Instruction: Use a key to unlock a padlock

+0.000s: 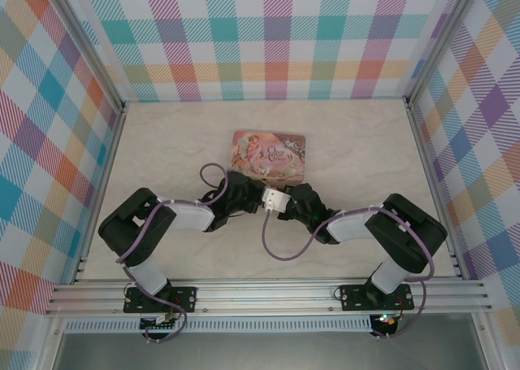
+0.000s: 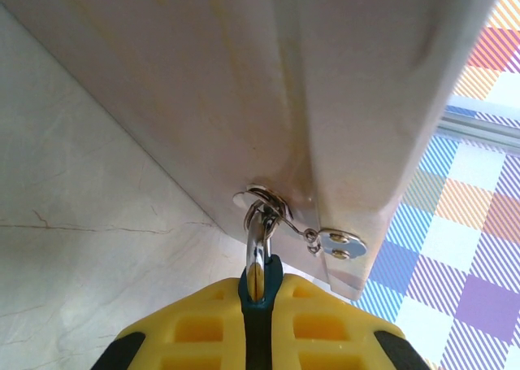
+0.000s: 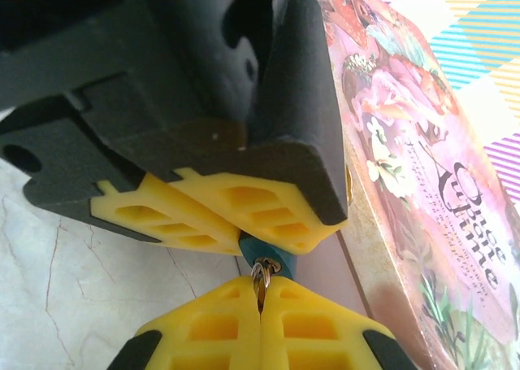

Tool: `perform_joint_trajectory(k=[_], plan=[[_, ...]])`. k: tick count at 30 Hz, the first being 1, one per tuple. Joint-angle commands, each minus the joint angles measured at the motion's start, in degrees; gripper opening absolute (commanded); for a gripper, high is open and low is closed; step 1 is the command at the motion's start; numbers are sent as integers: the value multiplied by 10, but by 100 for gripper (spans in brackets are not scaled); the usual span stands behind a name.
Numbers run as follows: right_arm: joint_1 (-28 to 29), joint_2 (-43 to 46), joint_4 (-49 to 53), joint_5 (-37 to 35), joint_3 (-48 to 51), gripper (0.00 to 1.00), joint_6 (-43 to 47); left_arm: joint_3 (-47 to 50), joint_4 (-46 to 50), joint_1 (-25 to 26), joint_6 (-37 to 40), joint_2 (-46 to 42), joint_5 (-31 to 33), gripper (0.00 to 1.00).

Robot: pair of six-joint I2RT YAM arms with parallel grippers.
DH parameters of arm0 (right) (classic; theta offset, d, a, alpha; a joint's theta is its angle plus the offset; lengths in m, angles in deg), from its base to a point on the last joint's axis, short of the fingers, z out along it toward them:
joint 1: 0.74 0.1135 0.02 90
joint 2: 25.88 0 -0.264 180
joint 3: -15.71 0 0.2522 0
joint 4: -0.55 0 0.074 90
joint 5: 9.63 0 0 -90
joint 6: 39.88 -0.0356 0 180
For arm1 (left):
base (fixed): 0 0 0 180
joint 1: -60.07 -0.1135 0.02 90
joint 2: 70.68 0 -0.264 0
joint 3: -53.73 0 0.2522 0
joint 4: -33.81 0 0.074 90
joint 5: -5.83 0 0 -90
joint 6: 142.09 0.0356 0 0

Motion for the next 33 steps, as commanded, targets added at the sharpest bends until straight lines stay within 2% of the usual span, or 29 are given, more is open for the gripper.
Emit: perform_joint_trajectory(k=[1,10,16,25,33], plan=[[-3,24,28,-11,-33,0,-72,0,-30,1,-4,-25,-19,0],[-2,44,81,25,-45,0,-347,3,-33,1,-5,-23,-17,0],[-2,39,18,48,-13,0,-500,1,-33,2,-5,-15,-19,0],[-3,7,-53,79,9,0,-563,0,-33,3,-6,-5,-17,0],[-3,11,-37,67,11,0,-532,0,-30,3,-6,0,-14,0]])
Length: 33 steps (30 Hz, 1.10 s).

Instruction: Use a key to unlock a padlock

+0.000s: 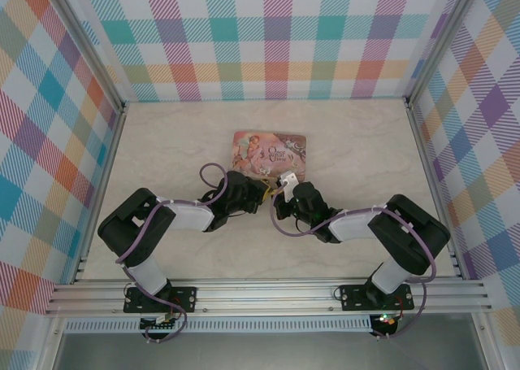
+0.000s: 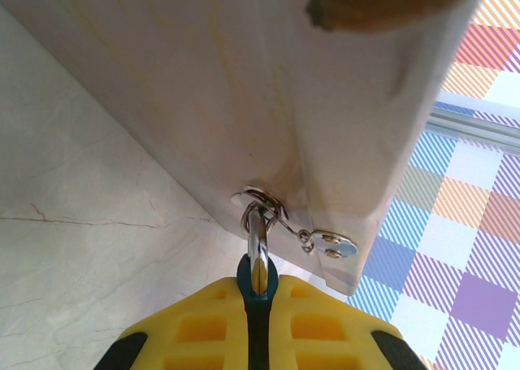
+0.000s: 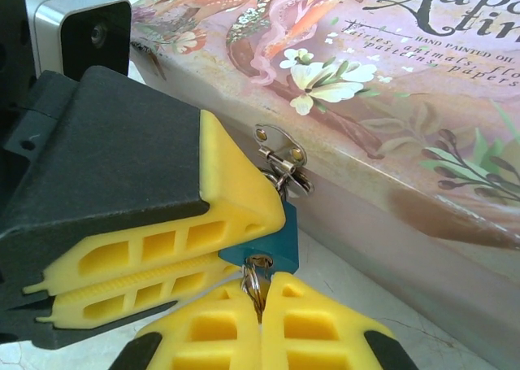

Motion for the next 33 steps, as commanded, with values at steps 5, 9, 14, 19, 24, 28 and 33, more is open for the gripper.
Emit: perform_joint_trajectory(k=[5,9,14,19,24,28,33], plan=[[3,16,-17,7,13,8,32,-4,-24,2,4,1,-7,0],[2,36,-9,-2,28,29,99,-7,-22,3,5,-1,-6,0],[3,82,25,-10,37,45,199,-5,-23,-1,6,-1,-8,0],[3,158,83,-6,33,54,300,-1,-20,-8,8,-9,-12,0],[3,160,102,-49,33,57,420,0,-20,-12,8,-16,-16,0],[9,137,85,-79,39,57,501,3,-12,-13,7,-23,-22,0],[20,103,45,-93,40,52,565,-1,-5,-14,5,-27,-28,0]])
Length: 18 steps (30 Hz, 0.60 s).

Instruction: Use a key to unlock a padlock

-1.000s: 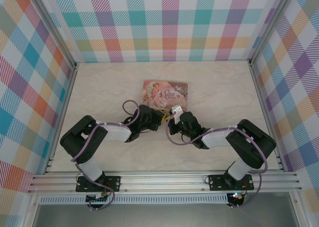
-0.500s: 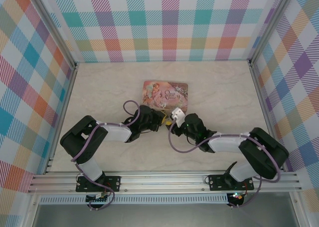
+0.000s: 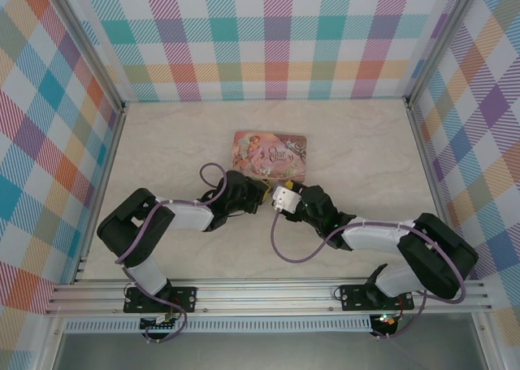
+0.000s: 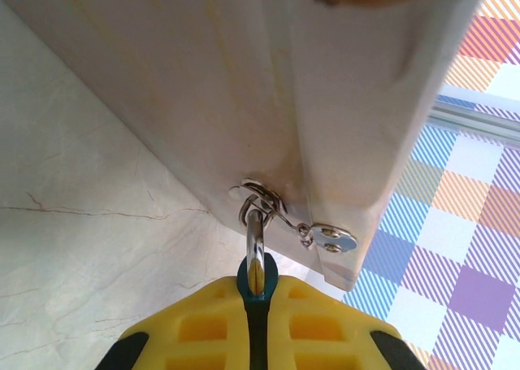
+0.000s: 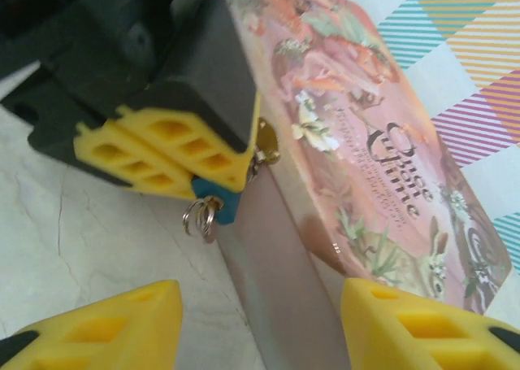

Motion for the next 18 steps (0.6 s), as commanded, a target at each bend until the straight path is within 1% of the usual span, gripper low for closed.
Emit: perform_joint_trajectory(k=[1,5,8,18], plan=[[9,-19,-34,-13,3,52,77,-3,-11,-6,4,-23,-16,0],[11,-41,-69,5,-8,49,77,-8,-10,-5,4,-23,-20,0],[11,-54,-64,19,-22,44,70,-10,-6,-5,4,-24,-21,0],[11,-94,-88,37,-40,36,78,-12,8,-6,8,-32,-18,0]])
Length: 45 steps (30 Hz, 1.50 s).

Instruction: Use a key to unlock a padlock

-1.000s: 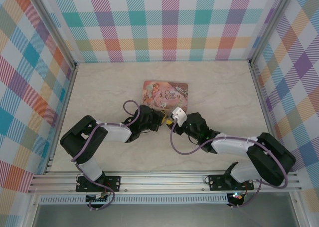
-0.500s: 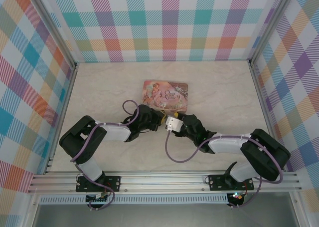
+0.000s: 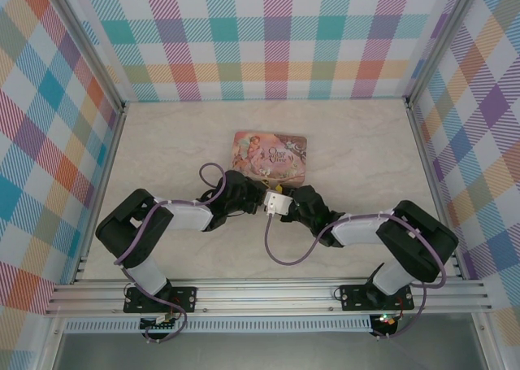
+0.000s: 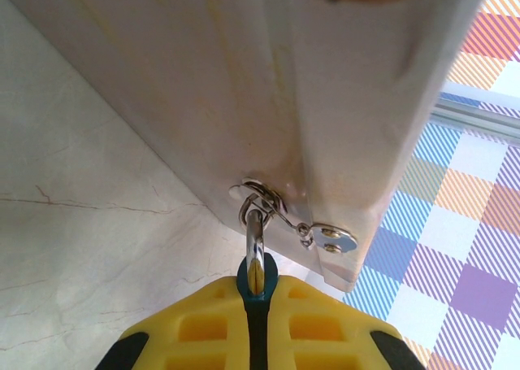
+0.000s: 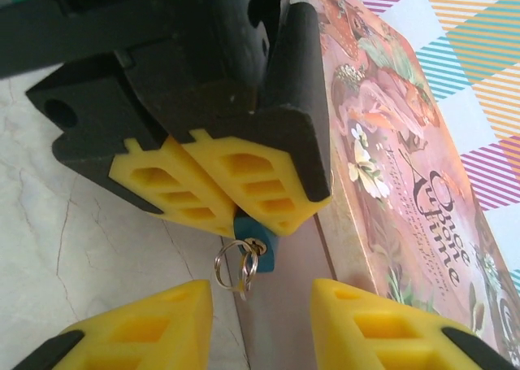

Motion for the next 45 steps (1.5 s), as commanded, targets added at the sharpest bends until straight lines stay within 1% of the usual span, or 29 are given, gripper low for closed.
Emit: perform_joint_trajectory(k=[1,9,20,24,29,32,37,41,42,45], plan=[[4,-16,-30,16,-18,36,14,-12,-1,-3,9,-28,-8,0],[3,-39,-55,3,-22,31,20,-12,7,-3,12,-33,-7,0],[3,-43,-45,9,-34,25,15,-15,12,-1,15,-33,-7,0],[3,-46,-37,7,-40,20,10,-16,10,-1,14,-33,-7,0],[3,-49,-29,-4,-46,7,-3,-15,10,-2,14,-32,-8,0],[3,-42,-15,-16,-53,0,-30,-15,9,-2,13,-31,-8,0],[4,-30,16,-26,-61,0,-93,-15,8,-1,13,-31,-7,0],[3,-23,20,-34,-61,0,-147,-15,7,0,12,-31,-6,0],[4,-20,39,-33,-61,0,-162,-14,7,0,12,-31,-6,0],[4,-16,56,-27,-64,0,-206,-15,8,0,12,-30,-5,0]])
